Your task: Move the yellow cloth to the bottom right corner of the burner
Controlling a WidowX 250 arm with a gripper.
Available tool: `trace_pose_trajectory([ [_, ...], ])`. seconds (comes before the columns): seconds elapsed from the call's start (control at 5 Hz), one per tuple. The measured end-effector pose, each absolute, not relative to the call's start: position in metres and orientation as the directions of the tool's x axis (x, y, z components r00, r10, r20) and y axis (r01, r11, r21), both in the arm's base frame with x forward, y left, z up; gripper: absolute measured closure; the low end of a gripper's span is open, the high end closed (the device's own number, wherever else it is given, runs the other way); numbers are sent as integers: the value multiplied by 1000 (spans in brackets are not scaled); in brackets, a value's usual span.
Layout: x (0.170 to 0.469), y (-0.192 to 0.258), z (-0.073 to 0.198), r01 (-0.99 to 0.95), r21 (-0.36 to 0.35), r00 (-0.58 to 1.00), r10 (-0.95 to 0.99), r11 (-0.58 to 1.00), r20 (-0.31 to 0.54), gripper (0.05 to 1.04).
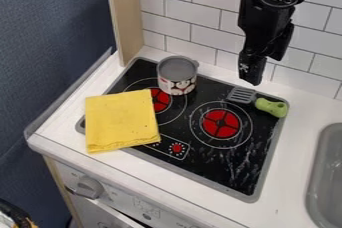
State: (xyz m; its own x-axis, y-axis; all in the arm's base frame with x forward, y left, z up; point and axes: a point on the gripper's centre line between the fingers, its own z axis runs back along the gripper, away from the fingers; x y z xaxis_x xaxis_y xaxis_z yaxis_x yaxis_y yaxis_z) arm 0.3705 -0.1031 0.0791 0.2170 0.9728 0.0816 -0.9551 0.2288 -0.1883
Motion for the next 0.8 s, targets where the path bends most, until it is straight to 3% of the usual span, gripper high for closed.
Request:
trace_pose_trajectory([
  [0.4, 355, -76, 54, -984, -129, 115, 989, 127, 97, 83],
  [0.8, 331, -31, 62, -984, -178, -20, 991, 3, 131, 83],
])
